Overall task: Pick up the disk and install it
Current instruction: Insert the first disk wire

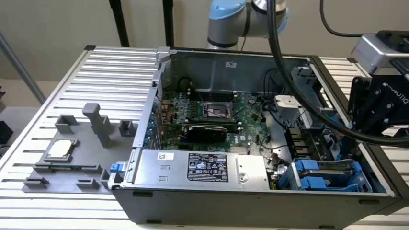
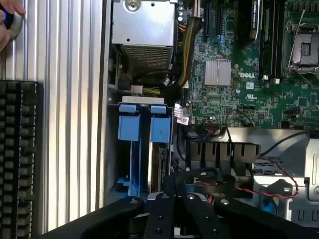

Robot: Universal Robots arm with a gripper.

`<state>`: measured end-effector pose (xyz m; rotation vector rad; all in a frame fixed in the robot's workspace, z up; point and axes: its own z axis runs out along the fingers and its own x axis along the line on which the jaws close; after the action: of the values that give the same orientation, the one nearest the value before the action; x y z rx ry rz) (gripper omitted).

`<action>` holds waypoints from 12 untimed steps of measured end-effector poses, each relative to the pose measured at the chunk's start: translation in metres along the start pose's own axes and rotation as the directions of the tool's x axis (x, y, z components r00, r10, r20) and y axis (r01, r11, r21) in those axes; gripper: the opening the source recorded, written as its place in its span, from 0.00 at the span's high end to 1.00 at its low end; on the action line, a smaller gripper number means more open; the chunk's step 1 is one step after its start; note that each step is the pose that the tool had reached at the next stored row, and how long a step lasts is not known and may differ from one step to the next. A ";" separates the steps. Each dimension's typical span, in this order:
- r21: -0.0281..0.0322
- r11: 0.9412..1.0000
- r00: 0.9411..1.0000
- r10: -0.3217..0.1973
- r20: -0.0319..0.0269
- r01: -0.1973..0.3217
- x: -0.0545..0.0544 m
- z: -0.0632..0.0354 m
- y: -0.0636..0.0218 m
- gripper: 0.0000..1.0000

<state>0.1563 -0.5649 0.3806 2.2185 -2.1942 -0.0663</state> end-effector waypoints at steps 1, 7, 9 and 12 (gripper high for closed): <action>0.000 1.000 1.000 0.000 0.000 0.000 -0.001 -0.0001 -0.0035 1.00; 0.000 1.000 1.000 0.000 0.000 0.000 -0.005 0.0060 -0.0215 1.00; 0.000 1.000 1.000 0.000 0.000 0.000 -0.005 0.0097 -0.0217 1.00; 0.000 1.000 1.000 -0.001 0.000 0.001 -0.005 0.0151 -0.0219 1.00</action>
<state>0.1775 -0.5594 0.3646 2.2199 -2.1927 -0.0662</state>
